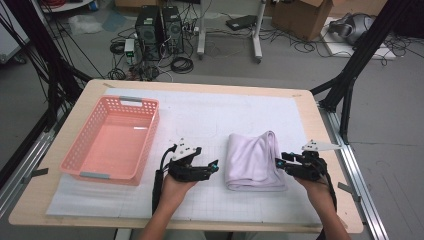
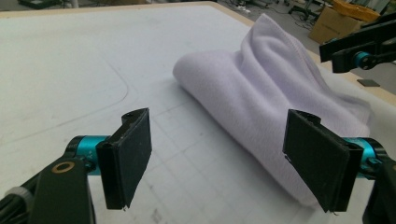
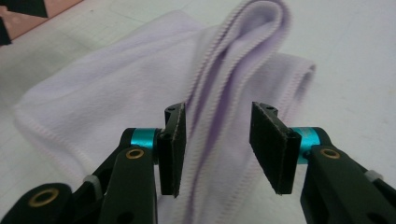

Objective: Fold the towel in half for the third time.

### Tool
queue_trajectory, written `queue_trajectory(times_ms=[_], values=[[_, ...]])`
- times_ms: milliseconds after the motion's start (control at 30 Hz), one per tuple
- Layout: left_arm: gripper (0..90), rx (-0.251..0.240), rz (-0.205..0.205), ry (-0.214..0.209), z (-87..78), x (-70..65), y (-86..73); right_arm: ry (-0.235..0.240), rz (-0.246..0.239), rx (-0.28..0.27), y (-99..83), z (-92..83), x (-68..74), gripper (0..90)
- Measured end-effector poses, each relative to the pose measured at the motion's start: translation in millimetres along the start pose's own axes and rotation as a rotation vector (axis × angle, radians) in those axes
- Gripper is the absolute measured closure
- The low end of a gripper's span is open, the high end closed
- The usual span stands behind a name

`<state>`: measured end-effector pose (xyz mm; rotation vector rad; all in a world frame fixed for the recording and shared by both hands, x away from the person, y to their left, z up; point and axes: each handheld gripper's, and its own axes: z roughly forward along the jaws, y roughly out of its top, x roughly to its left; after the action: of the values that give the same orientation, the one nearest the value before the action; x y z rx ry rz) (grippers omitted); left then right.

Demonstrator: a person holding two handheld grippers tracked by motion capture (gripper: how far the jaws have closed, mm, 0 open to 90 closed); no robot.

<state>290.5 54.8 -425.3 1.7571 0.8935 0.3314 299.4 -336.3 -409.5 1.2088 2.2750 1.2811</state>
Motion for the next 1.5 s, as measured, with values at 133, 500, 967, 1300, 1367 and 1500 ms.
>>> queue_trajectory(times_ms=[133, 500, 967, 1300, 1367, 1500], values=[[24.1, 0.0, -0.012, 0.01, -10.4, 6.7, -9.9, 0.016, -0.031, 0.026, 3.3, 3.6, 15.6, 58.2], [24.3, -0.025, -0.031, 0.02, -30.3, 12.5, -16.8, -0.049, 0.012, 0.166, -1.8, 33.0, 20.6, 82.4], [24.8, -0.035, -0.039, 0.027, -34.7, 12.8, -16.0, -0.152, 0.11, 0.246, -13.7, -0.8, 4.7, 66.2], [24.9, -0.031, -0.041, 0.024, -35.9, 13.1, -16.9, -0.102, 0.039, 0.007, 14.2, 3.3, 9.3, 58.4], [24.9, -0.033, -0.046, 0.019, -35.9, 12.2, -17.1, -0.054, 0.019, 0.023, 19.3, 20.1, 13.5, 58.0], [25.1, -0.031, -0.039, 0.015, -36.5, 11.0, -17.1, -0.088, -0.013, 0.122, 21.7, 48.2, 16.7, 57.8]])
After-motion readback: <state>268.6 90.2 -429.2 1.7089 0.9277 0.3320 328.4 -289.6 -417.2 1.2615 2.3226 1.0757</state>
